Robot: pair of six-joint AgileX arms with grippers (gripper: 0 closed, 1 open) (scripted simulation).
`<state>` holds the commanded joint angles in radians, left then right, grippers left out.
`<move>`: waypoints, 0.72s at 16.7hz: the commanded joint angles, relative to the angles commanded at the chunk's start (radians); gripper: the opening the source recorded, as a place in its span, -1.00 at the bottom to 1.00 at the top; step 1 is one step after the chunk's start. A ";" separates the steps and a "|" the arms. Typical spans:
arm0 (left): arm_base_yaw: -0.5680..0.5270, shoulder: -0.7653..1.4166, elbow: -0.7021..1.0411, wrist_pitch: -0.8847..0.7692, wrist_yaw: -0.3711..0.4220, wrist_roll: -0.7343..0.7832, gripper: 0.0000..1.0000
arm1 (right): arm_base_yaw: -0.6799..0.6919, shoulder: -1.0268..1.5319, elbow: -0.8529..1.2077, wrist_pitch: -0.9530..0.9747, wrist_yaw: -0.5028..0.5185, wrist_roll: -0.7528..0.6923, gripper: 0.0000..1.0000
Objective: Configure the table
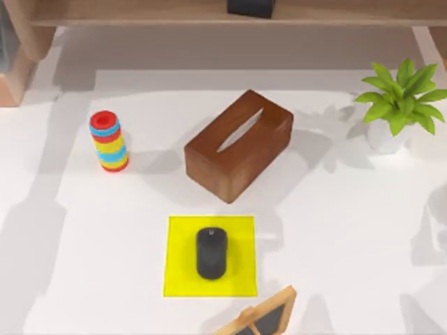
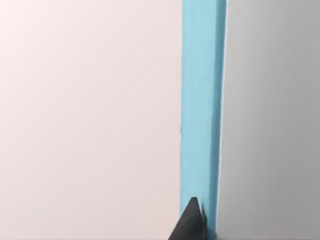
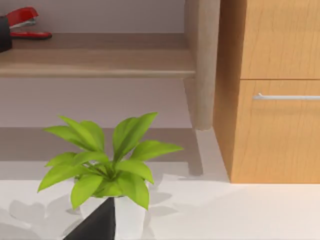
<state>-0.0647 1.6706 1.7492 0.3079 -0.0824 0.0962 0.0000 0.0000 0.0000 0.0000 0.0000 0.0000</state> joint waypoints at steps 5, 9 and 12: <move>0.306 -0.029 -0.170 0.410 0.236 0.092 -1.00 | 0.000 0.000 0.000 0.000 0.000 0.000 1.00; 0.559 -0.015 -0.340 0.702 0.413 0.203 -1.00 | 0.000 0.000 0.000 0.000 0.000 0.000 1.00; 0.721 0.012 -0.476 0.838 0.518 0.328 -1.00 | 0.000 0.000 0.000 0.000 0.000 0.000 1.00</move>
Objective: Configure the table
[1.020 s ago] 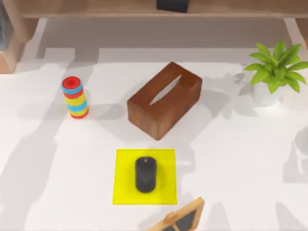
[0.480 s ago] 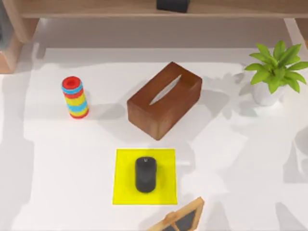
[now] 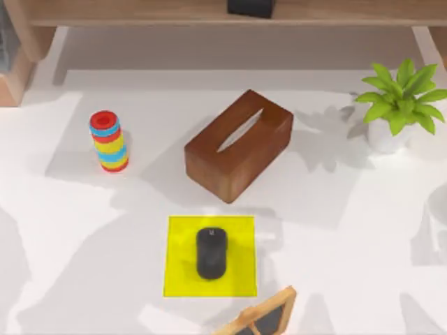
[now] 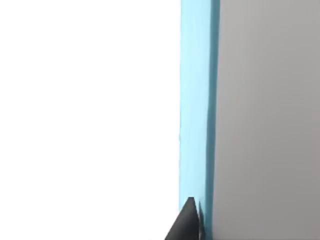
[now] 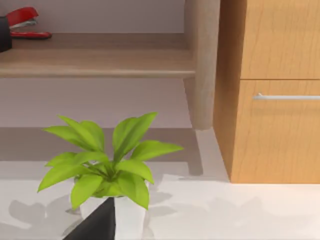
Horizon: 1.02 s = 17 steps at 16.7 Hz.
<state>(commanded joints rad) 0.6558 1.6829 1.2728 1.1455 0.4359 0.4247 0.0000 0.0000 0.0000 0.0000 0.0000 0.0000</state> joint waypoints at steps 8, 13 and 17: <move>0.192 0.122 -0.318 -0.038 0.122 0.515 -1.00 | 0.000 0.000 0.000 0.000 0.000 0.000 1.00; 0.123 0.207 -0.424 -0.249 0.115 0.881 -1.00 | 0.000 0.000 0.000 0.000 0.000 0.000 1.00; -0.005 0.225 -0.396 -0.388 0.105 1.131 -1.00 | 0.000 0.000 0.000 0.000 0.000 0.000 1.00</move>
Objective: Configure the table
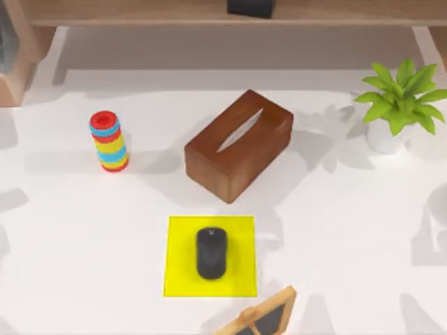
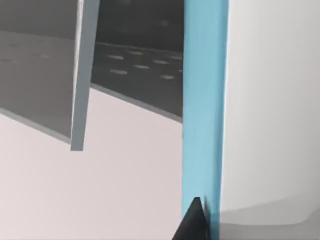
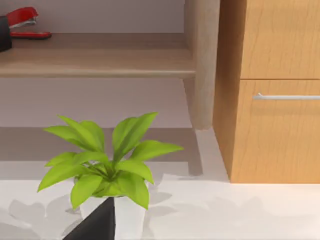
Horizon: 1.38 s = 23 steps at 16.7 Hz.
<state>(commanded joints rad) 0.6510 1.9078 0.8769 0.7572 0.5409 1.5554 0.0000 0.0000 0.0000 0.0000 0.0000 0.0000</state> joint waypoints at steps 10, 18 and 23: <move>-0.145 -0.003 0.057 -0.100 -0.004 0.181 -1.00 | 0.000 0.000 0.000 0.000 0.000 0.000 1.00; -0.169 0.058 0.143 -0.107 -0.034 0.168 -1.00 | 0.000 0.000 0.000 0.000 0.000 0.000 1.00; -0.185 0.088 0.168 -0.113 -0.040 0.167 -1.00 | 0.000 0.000 0.000 0.000 0.000 0.000 1.00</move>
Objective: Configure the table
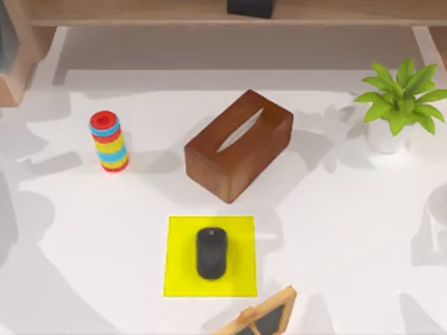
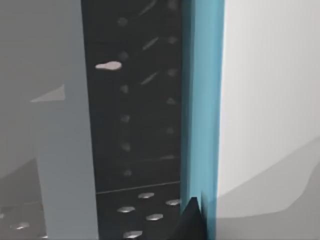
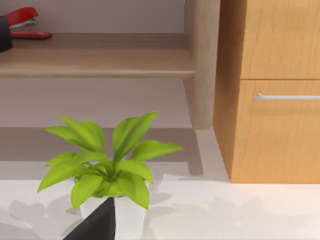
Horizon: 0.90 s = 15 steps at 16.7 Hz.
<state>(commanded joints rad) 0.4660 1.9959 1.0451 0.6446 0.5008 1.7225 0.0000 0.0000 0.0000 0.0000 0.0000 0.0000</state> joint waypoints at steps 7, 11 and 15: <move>0.000 0.000 0.000 0.000 0.000 0.000 -0.10 | 0.000 0.000 0.000 0.000 0.000 0.000 1.00; 0.000 0.000 0.000 0.000 0.000 0.000 0.51 | 0.000 0.000 0.000 0.000 0.000 0.000 1.00; 0.000 0.000 0.000 0.000 0.000 0.000 1.00 | 0.000 0.000 0.000 0.000 0.000 0.000 1.00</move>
<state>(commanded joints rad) 0.4660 1.9959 1.0451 0.6446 0.5008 1.7225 0.0000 0.0000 0.0000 0.0000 0.0000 0.0000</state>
